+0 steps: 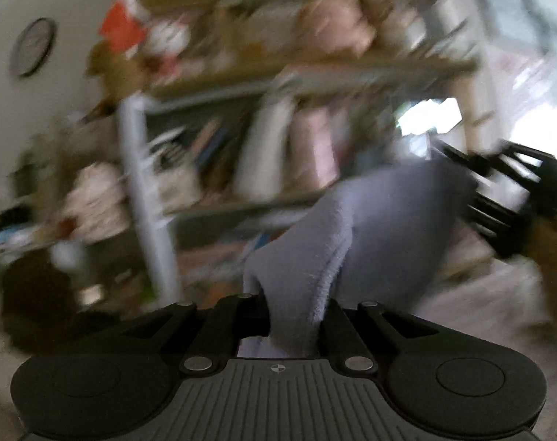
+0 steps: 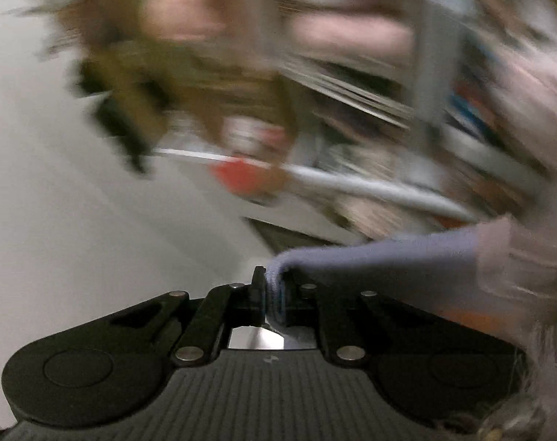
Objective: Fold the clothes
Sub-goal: 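Lift the sweater off the mat with both tools and shake it open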
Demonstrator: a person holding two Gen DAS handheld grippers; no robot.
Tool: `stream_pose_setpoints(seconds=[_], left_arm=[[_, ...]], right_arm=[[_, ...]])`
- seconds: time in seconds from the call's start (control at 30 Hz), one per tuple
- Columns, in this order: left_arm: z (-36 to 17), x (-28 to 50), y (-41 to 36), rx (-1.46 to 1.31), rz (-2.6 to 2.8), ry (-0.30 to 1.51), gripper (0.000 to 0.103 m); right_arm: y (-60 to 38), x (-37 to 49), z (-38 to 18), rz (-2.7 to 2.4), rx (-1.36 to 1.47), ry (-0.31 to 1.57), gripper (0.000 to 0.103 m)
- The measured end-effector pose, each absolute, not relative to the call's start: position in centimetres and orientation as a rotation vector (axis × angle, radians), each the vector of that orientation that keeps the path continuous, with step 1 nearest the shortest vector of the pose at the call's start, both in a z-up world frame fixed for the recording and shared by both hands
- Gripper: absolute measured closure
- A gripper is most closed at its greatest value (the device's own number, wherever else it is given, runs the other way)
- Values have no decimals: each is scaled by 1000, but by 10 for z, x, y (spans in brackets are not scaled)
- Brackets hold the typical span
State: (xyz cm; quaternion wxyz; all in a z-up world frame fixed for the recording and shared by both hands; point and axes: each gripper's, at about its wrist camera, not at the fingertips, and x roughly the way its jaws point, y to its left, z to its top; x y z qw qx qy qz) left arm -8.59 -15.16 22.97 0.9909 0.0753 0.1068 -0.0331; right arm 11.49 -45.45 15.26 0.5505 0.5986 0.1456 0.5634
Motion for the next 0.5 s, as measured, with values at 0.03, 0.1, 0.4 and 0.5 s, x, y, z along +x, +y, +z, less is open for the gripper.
stream_pose_setpoints(seconds=[0.03, 0.1, 0.4, 0.5], left_arm=[[235, -90, -152, 119, -136, 196, 100], [245, -98, -151, 53, -274, 161, 100], [146, -55, -124, -115, -264, 555, 91], [105, -52, -105, -85, -126, 682, 91]], right_arm=[[-459, 117, 177, 1366, 1393, 267, 96], [-466, 119, 222, 1424, 1337, 136, 96], [-357, 148, 226, 1174, 828, 369, 96], [-301, 173, 163, 1060, 708, 600, 96]])
